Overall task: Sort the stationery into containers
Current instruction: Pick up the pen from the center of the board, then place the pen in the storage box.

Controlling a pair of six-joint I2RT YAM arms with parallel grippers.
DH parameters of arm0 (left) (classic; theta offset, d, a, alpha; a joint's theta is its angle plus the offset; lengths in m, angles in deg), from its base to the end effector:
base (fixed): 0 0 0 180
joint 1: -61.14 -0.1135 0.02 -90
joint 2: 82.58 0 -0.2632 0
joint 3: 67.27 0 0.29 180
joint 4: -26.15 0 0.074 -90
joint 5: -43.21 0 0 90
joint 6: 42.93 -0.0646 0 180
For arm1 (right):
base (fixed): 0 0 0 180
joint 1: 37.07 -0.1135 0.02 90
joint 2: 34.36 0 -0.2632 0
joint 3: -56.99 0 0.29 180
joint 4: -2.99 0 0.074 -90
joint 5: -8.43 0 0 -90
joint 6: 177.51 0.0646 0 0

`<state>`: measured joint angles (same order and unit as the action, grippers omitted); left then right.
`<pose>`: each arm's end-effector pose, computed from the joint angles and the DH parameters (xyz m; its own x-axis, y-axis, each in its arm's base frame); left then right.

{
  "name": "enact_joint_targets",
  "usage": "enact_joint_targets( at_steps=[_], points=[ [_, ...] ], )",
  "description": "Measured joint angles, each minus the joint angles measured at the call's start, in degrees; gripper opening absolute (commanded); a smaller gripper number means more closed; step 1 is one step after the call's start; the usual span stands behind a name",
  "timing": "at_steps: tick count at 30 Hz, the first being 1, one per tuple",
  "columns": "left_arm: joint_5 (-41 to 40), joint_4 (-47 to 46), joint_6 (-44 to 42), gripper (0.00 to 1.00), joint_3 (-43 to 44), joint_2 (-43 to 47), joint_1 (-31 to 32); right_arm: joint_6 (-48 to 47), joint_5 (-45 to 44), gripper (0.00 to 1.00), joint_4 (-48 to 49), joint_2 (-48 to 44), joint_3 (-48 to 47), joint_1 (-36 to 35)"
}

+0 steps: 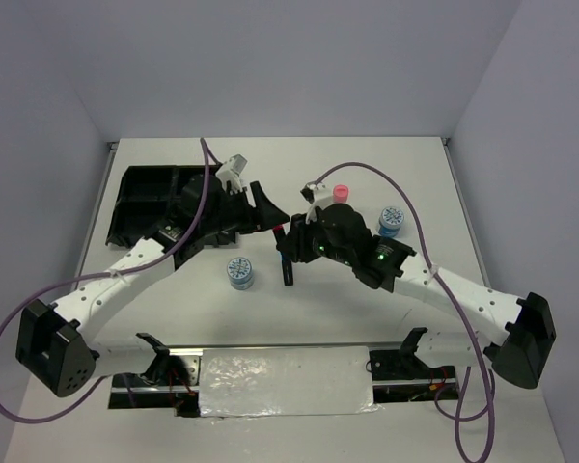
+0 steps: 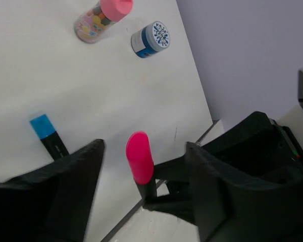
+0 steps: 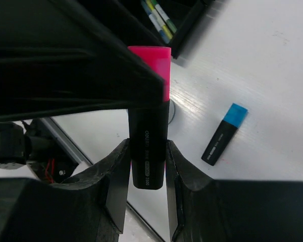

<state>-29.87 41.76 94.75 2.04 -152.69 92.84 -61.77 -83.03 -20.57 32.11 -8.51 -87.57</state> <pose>0.2885 -0.2003 0.3186 -0.7092 -0.3934 -0.5851 0.3207 0.5590 -0.7646 0.2118 0.2543 0.2924 -0.5665 -0.0046 -0.8241 -0.5669 0.7280 0.3856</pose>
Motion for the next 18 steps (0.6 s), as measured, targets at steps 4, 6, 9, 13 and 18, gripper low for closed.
enact_joint_targets(
  at_steps=[4, 6, 9, 13, 18],
  points=[
    [0.33, -1.75, 1.01, 0.51, 0.17, -1.97, 1.88, 0.00, -0.02, 0.03, 0.00, -0.04, -1.66, -1.16],
    [0.90, -2.27, 1.51, 0.30, 0.17, -2.86, 2.45, 0.00, -0.17, 0.04, 0.00, -0.04, -2.29, -1.31],
    [1.38, -2.62, 1.70, 0.00, 0.85, -3.89, 2.91, -0.02, -1.14, 0.48, -0.20, 0.37, -2.82, -1.38],
    [-2.23, 3.26, -1.07, 0.00, 5.97, -6.23, 2.58, 0.87, -3.28, 1.00, 0.11, 0.33, -2.78, -1.38],
    [-12.72, 11.72, -6.56, 0.00, 17.79, -11.08, -2.97, 2.91, -6.54, 1.00, -0.09, -4.61, 2.10, 0.66]
  ],
)
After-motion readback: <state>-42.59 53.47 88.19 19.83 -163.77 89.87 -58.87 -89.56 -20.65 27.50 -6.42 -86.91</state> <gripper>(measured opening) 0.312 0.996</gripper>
